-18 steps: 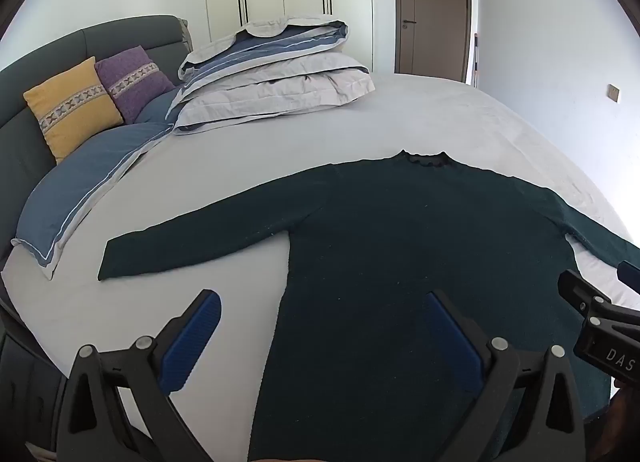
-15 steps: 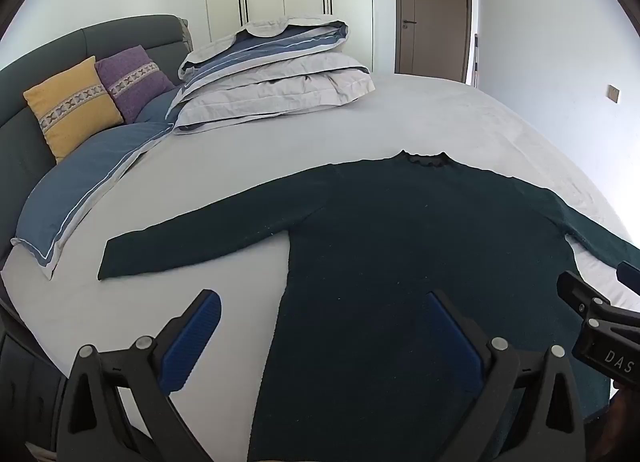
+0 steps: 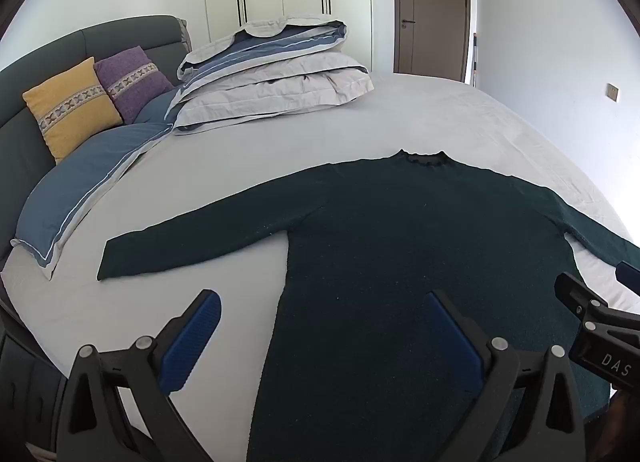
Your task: Fold small clothes
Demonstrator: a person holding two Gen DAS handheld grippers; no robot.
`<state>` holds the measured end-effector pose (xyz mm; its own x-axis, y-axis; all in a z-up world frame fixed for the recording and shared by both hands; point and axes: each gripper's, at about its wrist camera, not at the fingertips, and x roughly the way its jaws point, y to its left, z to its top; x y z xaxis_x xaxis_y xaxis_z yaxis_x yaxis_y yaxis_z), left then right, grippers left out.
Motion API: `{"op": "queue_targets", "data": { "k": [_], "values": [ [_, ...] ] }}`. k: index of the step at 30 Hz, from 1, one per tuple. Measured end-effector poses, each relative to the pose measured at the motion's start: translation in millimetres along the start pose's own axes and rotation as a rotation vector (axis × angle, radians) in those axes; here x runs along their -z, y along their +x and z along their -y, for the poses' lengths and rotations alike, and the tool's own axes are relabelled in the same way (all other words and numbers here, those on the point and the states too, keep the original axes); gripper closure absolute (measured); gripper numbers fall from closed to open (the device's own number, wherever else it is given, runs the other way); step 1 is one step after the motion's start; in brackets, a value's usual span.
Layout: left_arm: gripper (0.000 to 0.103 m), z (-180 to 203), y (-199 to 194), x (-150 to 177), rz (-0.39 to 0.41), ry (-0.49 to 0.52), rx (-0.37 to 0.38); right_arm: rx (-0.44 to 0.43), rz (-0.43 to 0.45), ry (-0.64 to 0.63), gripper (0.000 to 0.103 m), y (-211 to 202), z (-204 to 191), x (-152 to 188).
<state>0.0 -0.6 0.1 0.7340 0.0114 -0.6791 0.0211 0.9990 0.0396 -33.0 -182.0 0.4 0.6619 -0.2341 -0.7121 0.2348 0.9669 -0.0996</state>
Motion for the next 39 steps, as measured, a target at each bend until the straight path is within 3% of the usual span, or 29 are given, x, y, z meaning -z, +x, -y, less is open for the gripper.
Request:
{"op": "queue_targets", "data": {
  "k": [39],
  "values": [
    [0.000,-2.0,-0.1,8.7,-0.008,-0.004,0.002,-0.002,-0.010,-0.003,0.000,5.7,-1.4,5.3]
  ]
}}
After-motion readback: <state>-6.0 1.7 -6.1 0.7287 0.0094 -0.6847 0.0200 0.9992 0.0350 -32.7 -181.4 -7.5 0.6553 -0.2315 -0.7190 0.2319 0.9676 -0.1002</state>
